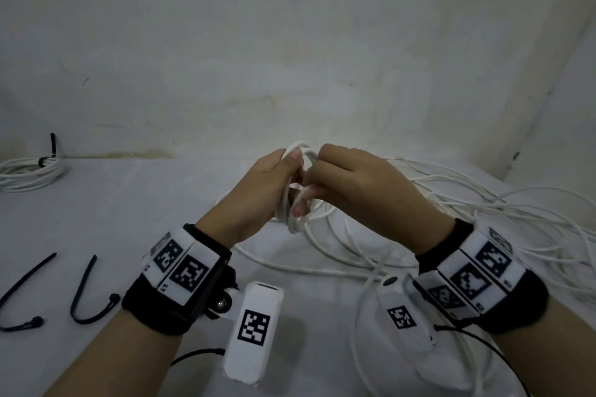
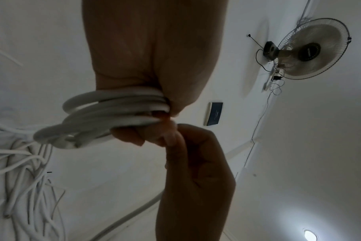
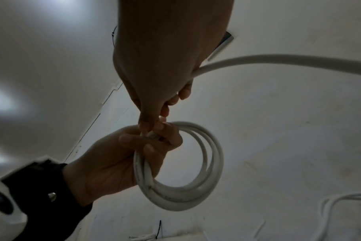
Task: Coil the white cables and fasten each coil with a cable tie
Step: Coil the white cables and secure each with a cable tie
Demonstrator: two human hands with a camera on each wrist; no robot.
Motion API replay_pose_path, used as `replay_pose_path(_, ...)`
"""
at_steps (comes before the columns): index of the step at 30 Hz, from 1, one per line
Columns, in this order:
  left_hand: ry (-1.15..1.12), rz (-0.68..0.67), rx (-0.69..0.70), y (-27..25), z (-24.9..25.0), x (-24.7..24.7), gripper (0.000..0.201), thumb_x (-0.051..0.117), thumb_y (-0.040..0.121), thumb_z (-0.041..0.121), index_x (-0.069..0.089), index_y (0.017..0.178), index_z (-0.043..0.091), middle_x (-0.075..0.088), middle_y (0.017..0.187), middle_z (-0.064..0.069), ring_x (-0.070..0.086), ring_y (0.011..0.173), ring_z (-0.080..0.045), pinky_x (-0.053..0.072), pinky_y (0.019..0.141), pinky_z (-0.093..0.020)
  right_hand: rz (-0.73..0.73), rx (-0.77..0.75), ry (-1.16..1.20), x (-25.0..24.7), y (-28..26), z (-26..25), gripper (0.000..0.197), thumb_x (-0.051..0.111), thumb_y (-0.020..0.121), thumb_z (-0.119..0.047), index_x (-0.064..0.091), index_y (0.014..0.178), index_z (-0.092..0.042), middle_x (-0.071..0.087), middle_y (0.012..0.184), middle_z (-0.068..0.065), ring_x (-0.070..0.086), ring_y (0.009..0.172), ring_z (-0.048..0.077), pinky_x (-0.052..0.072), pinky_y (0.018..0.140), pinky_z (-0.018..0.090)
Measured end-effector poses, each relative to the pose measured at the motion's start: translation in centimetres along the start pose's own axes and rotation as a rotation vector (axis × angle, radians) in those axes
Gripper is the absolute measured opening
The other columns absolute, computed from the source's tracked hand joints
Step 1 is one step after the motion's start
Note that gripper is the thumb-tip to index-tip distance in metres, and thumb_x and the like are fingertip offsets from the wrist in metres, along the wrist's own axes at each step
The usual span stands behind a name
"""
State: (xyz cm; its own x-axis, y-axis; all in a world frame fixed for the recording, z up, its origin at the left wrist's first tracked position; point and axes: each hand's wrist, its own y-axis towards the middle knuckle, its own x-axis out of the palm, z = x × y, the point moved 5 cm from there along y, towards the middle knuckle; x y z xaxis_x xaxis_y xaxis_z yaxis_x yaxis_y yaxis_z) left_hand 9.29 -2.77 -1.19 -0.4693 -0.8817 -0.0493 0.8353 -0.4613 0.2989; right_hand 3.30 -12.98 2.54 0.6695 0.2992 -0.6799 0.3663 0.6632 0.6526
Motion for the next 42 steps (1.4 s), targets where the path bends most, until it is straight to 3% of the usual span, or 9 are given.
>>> replay_pose_path(3, 0.003, 0.005, 0.010, -0.2, 0.2, 0.3, 0.035, 0.032, 0.103, 0.028, 0.048, 0.086, 0.002, 0.048, 0.057, -0.005, 0.037, 0.046, -0.016, 0.038, 0.055, -0.029, -0.059, 0.076, 0.147, 0.4, 0.2, 0.6, 0.014, 0.055, 0.091, -0.016, 0.061, 0.088, -0.004, 0.054, 0.082, 0.006, 0.041, 0.066, 0.011, 0.036, 0.058, 0.023)
replay_pose_path(8, -0.070, 0.046, -0.044, 0.1, 0.2, -0.4, 0.027, 0.032, 0.103, 0.025, 0.041, 0.084, 0.009, 0.044, 0.047, 0.000, 0.031, 0.035, -0.010, 0.032, 0.056, -0.030, -0.043, 0.286, 0.272, -0.4, -1.2, 5.3, 0.015, 0.053, 0.092, -0.021, 0.061, 0.090, -0.008, 0.051, 0.082, -0.004, 0.046, 0.068, 0.008, 0.038, 0.064, 0.015)
replay_pose_path(13, -0.151, -0.014, -0.068, 0.0, -0.1, 0.4, 0.033, 0.030, 0.103, 0.026, 0.045, 0.080, 0.009, 0.038, 0.044, 0.002, 0.026, 0.033, -0.008, 0.031, 0.052, -0.026, -0.026, 0.386, 0.286, -0.6, -1.5, 7.7, 0.008, 0.061, 0.089, -0.015, 0.063, 0.087, -0.008, 0.058, 0.079, 0.000, 0.055, 0.069, 0.012, 0.050, 0.067, 0.035)
replay_pose_path(20, -0.290, -0.084, -0.108, -0.3, 0.2, 1.0, 0.051, 0.034, 0.081, 0.059, 0.049, 0.082, 0.010, 0.026, 0.043, 0.007, 0.023, 0.031, -0.003, 0.034, 0.041, -0.017, 0.092, 0.434, 0.371, -0.1, 0.0, 7.8, 0.009, 0.061, 0.090, -0.014, 0.065, 0.089, -0.007, 0.060, 0.078, 0.004, 0.060, 0.064, 0.012, 0.052, 0.064, 0.031)
replay_pose_path(25, -0.340, 0.008, -0.060, -0.3, 0.8, 0.2, 0.026, 0.048, 0.091, 0.033, 0.043, 0.076, 0.013, 0.025, 0.042, 0.007, 0.020, 0.030, -0.002, 0.028, 0.038, -0.015, 0.069, 0.536, 0.536, 2.1, -0.9, 6.7, 0.024, 0.049, 0.095, -0.025, 0.064, 0.112, -0.019, 0.065, 0.096, 0.001, 0.060, 0.081, 0.008, 0.051, 0.071, 0.024)
replay_pose_path(28, -0.390, 0.001, -0.069, -0.3, 0.8, 0.3, 0.024, 0.048, 0.092, 0.027, 0.043, 0.073, 0.013, 0.024, 0.041, 0.007, 0.020, 0.029, -0.001, 0.028, 0.037, -0.014, -0.046, 0.549, 0.605, 2.9, -1.1, 5.8, 0.041, 0.066, 0.087, -0.029, 0.053, 0.125, -0.024, 0.063, 0.108, -0.005, 0.061, 0.091, 0.007, 0.050, 0.074, 0.018)
replay_pose_path(34, -0.359, -0.016, -0.042, -0.4, 0.6, 0.2, 0.019, 0.062, 0.082, 0.016, 0.048, 0.069, 0.012, 0.028, 0.042, 0.006, 0.025, 0.030, -0.003, 0.036, 0.041, -0.016, 0.046, 0.590, 0.514, 3.3, -0.5, 5.7, 0.012, 0.061, 0.089, -0.007, 0.060, 0.101, -0.008, 0.060, 0.070, -0.003, 0.059, 0.060, 0.003, 0.040, 0.057, 0.008)
replay_pose_path(39, -0.194, 0.078, -0.018, 0.0, 0.4, -0.7, 0.022, 0.054, 0.086, 0.030, 0.063, 0.086, 0.010, 0.043, 0.057, 0.000, 0.051, 0.051, -0.010, 0.055, 0.056, -0.026, 0.046, 0.606, 0.470, 2.9, -0.1, 6.1, 0.009, 0.057, 0.093, -0.018, 0.061, 0.089, -0.011, 0.059, 0.059, 0.000, 0.059, 0.054, 0.014, 0.045, 0.051, 0.019)
replay_pose_path(42, -0.243, 0.096, -0.026, -0.1, 0.2, -0.2, 0.034, 0.046, 0.087, 0.041, 0.055, 0.084, 0.008, 0.033, 0.050, 0.003, 0.040, 0.041, -0.008, 0.049, 0.049, -0.022, 0.048, 0.602, 0.457, 3.0, 0.1, 6.4, 0.013, 0.057, 0.093, -0.018, 0.058, 0.081, -0.013, 0.056, 0.055, -0.003, 0.058, 0.055, 0.015, 0.042, 0.049, 0.014)
